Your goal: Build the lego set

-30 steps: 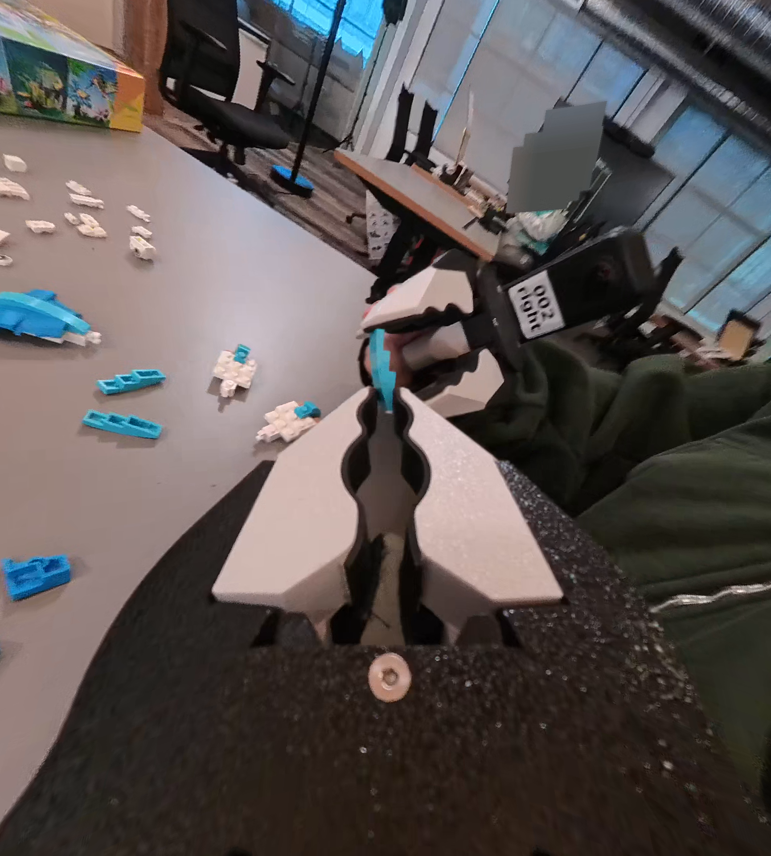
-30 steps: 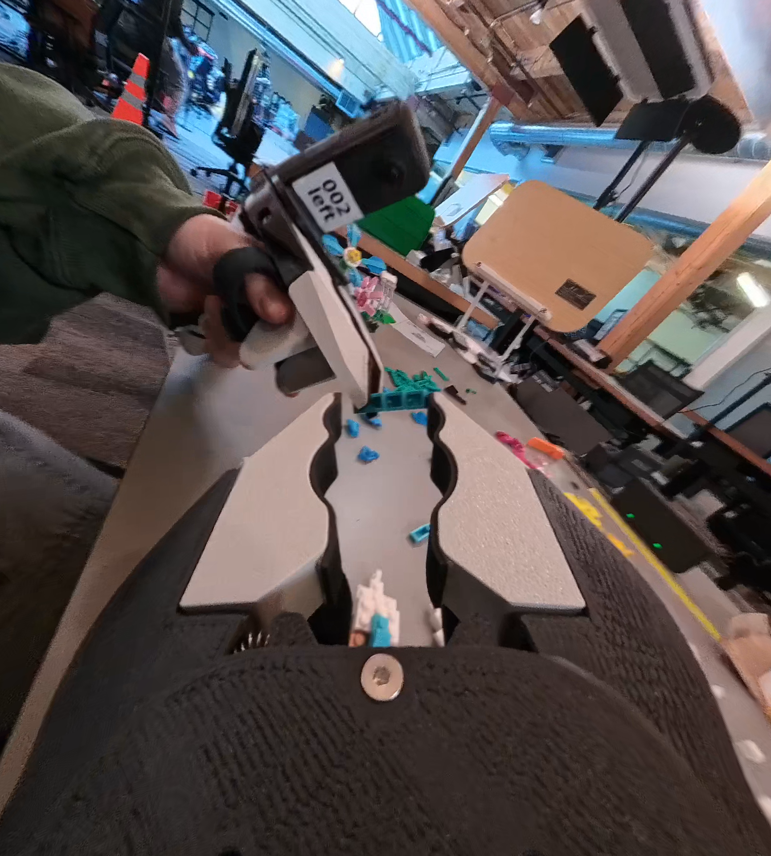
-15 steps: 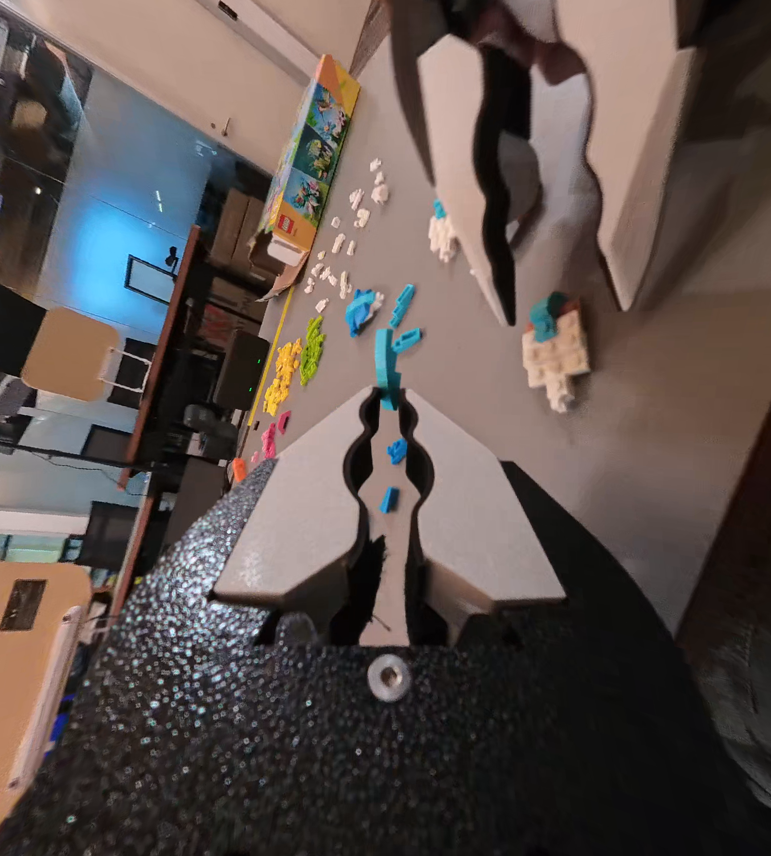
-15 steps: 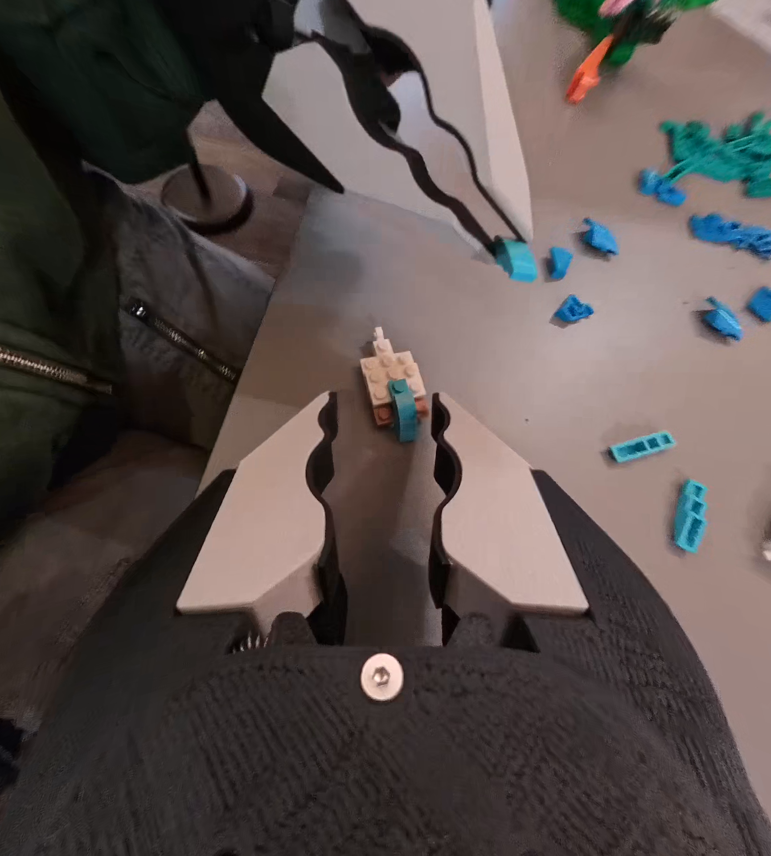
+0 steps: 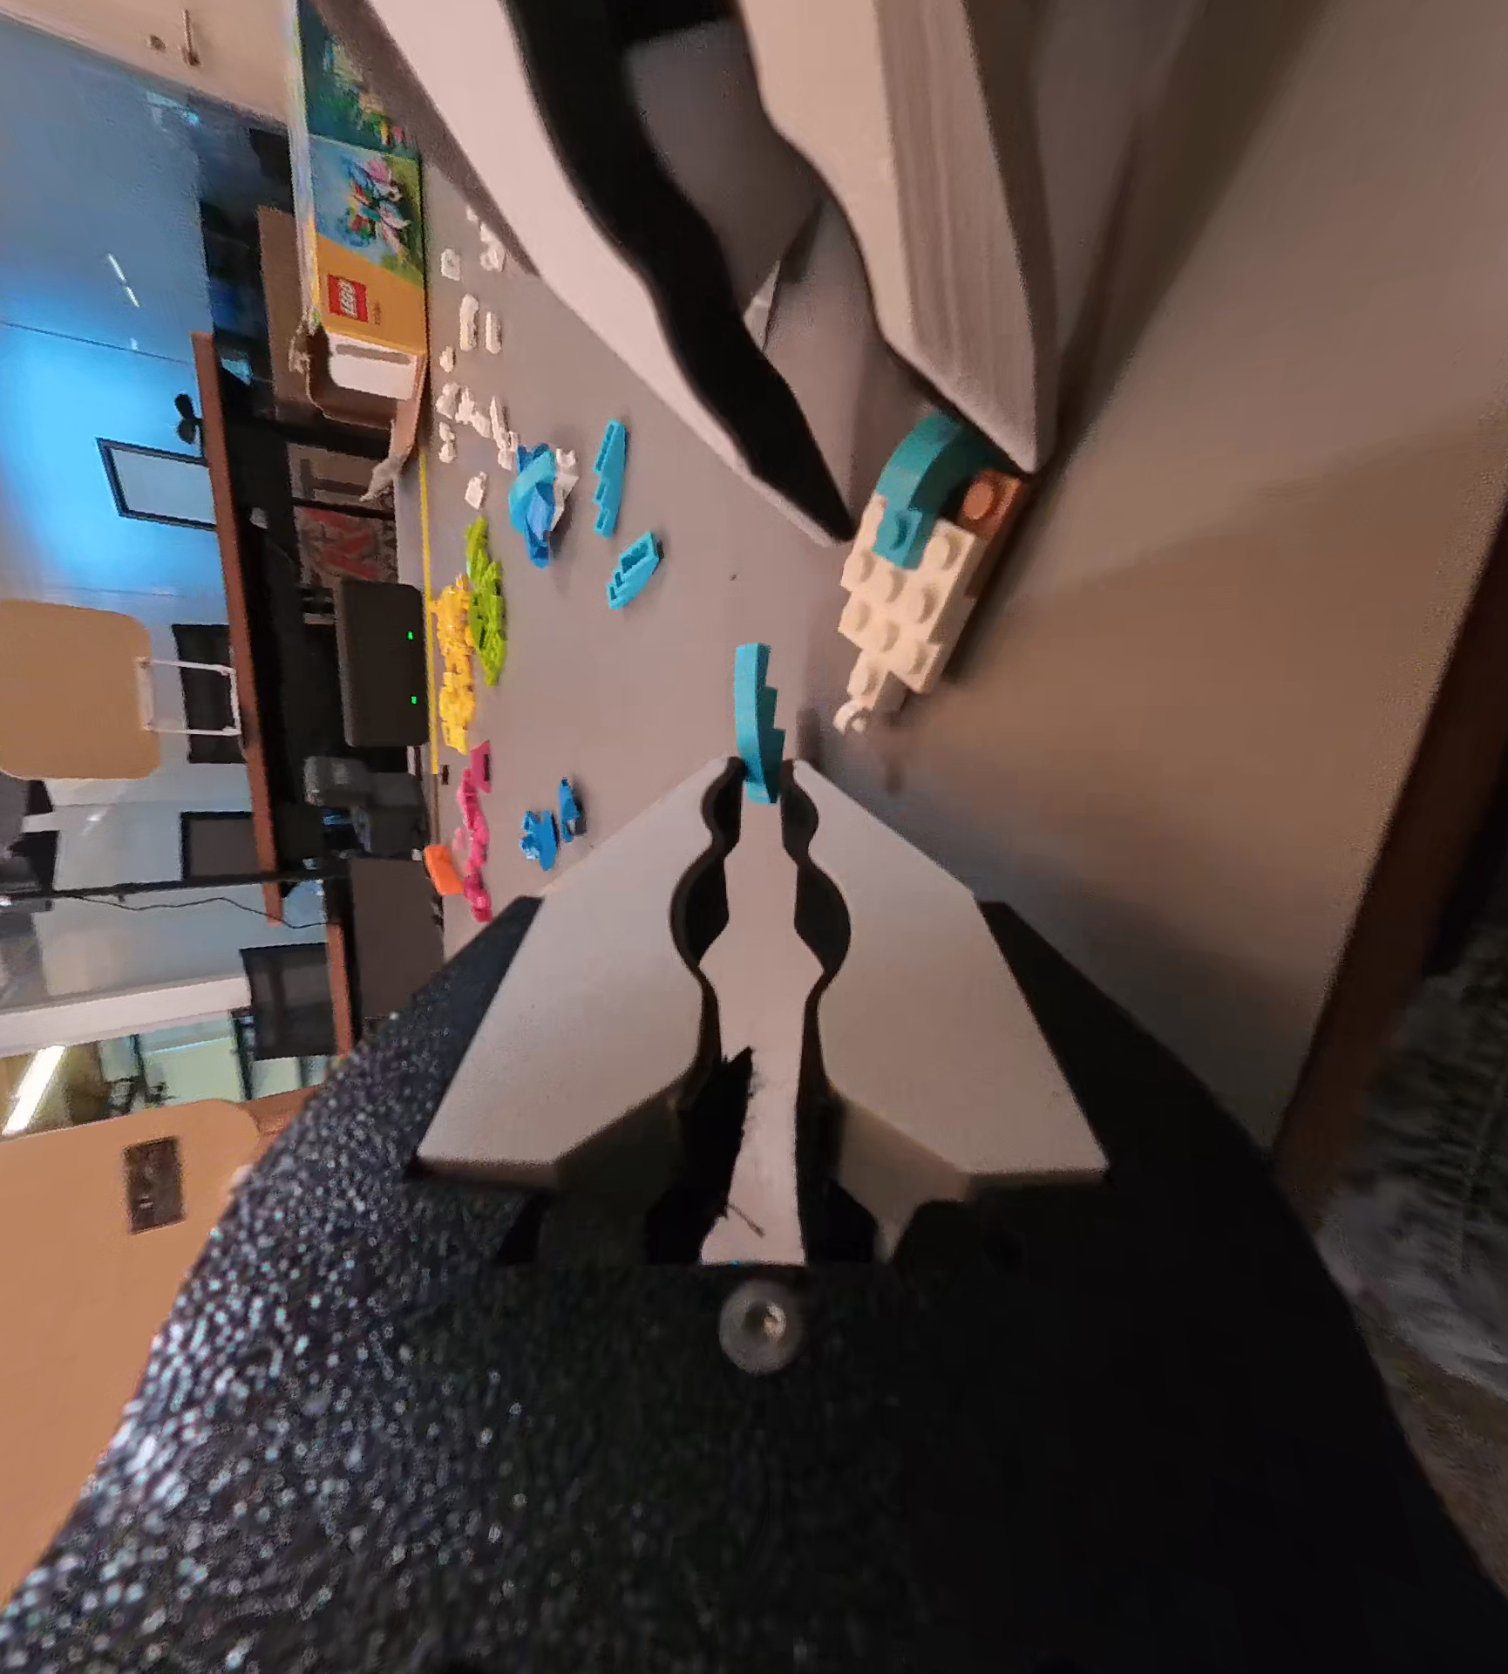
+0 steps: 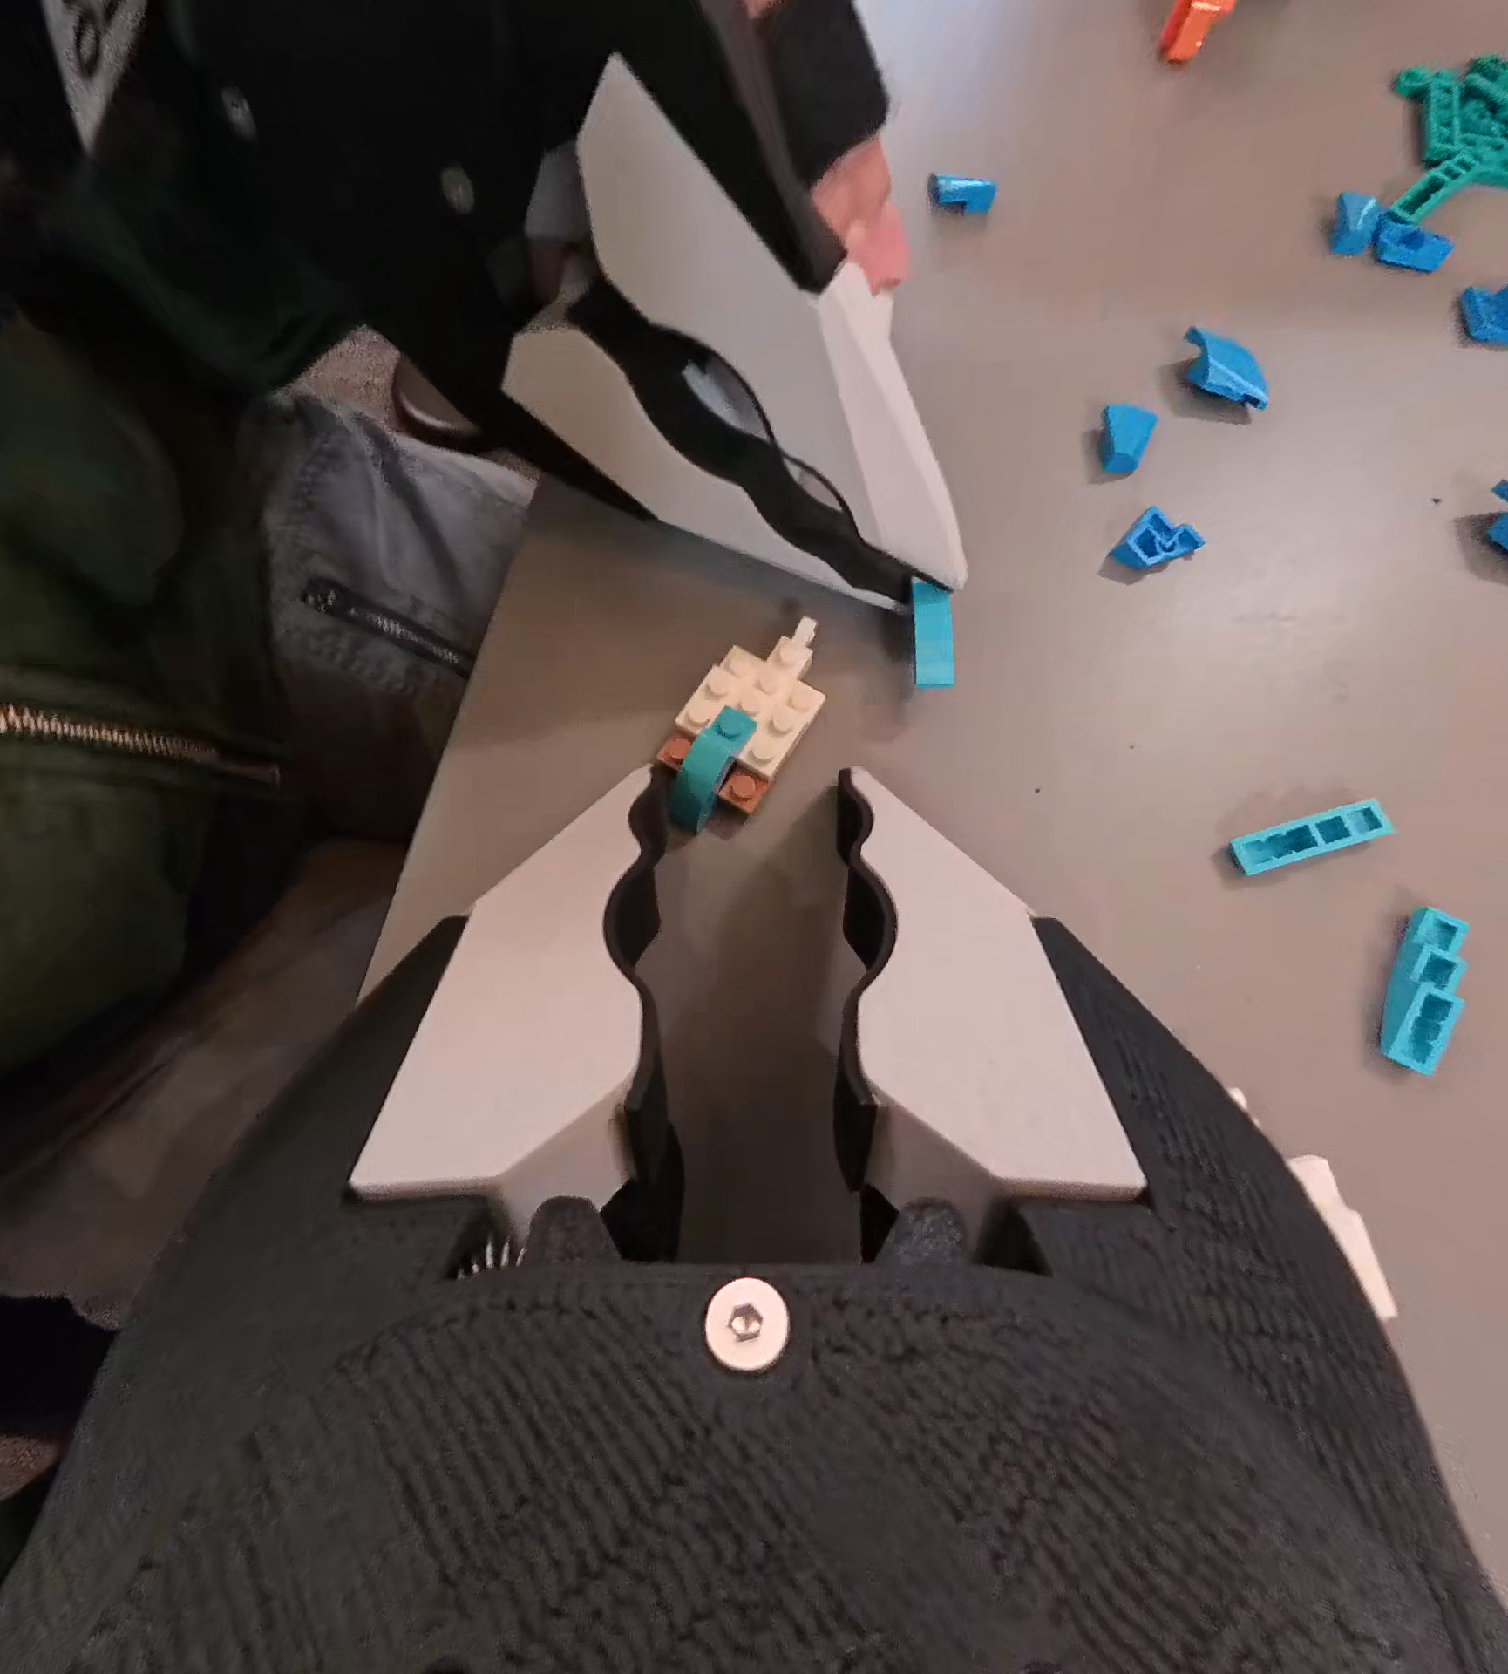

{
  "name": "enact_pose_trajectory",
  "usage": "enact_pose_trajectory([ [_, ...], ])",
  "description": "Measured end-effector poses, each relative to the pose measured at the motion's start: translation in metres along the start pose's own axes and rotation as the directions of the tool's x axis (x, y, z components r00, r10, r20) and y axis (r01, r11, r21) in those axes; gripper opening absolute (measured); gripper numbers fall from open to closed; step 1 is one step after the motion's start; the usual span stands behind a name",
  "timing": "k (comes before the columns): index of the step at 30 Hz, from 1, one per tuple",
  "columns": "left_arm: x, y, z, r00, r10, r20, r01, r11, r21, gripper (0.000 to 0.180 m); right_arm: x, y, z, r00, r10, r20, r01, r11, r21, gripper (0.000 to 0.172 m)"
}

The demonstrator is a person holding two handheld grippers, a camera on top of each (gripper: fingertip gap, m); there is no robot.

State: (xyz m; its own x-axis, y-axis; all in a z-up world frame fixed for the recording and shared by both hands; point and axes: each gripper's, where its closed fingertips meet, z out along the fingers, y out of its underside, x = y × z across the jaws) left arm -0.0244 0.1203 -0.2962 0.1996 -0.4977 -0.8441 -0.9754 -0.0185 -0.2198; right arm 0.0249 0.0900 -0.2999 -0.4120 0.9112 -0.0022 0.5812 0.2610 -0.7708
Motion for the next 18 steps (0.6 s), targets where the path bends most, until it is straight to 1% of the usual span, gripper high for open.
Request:
enact_pose_trajectory([
  [1, -0.001, 0.002, 0.001, 0.999, 0.033, 0.004, -0.032, 0.999, -0.018, 0.006, 0.001, 0.000, 0.000, 1.000, 0.025, -0.002, -0.025, 1.000, 0.001, 0.040],
  [4, -0.004, 0.008, 0.004, 0.995, 0.104, 0.008, -0.104, 0.994, -0.039, 0.006, 0.003, 0.001, -0.003, 0.995, 0.096, -0.038, -0.096, 0.995, 0.011, 0.042],
  [6, -0.007, 0.013, 0.007, 0.992, 0.127, 0.015, -0.126, 0.991, -0.047, 0.006, 0.005, -0.001, -0.004, 0.989, 0.132, -0.072, -0.130, 0.991, 0.031, 0.043],
  [8, -0.008, 0.014, 0.009, 0.991, 0.137, 0.010, -0.137, 0.990, -0.019, 0.006, 0.008, -0.006, -0.003, 0.977, 0.179, -0.114, -0.174, 0.983, 0.058, 0.047],
  [10, -0.012, 0.018, 0.009, 0.993, 0.117, 0.020, -0.116, 0.993, -0.018, 0.006, 0.006, -0.009, 0.002, 0.969, 0.210, -0.129, -0.204, 0.977, 0.064, 0.052],
  [11, -0.013, 0.022, 0.010, 0.995, 0.099, 0.032, -0.098, 0.995, -0.027, 0.006, 0.005, -0.008, 0.003, 0.967, 0.211, -0.140, -0.206, 0.977, 0.051, 0.053],
  [13, -0.012, 0.021, 0.011, 0.997, 0.072, 0.031, -0.072, 0.997, -0.003, 0.006, 0.004, -0.005, 0.005, 0.965, 0.194, -0.176, -0.193, 0.981, 0.025, 0.053],
  [16, -0.009, 0.015, 0.009, 0.999, 0.016, -0.043, -0.014, 0.999, 0.039, 0.007, 0.002, -0.003, 0.004, 0.963, 0.189, -0.192, -0.188, 0.982, 0.022, 0.050],
  [18, -0.009, 0.012, 0.006, 0.997, -0.018, -0.081, 0.023, 0.998, 0.062, 0.013, 0.001, -0.003, 0.003, 0.962, 0.189, -0.197, -0.189, 0.982, 0.022, 0.047],
])
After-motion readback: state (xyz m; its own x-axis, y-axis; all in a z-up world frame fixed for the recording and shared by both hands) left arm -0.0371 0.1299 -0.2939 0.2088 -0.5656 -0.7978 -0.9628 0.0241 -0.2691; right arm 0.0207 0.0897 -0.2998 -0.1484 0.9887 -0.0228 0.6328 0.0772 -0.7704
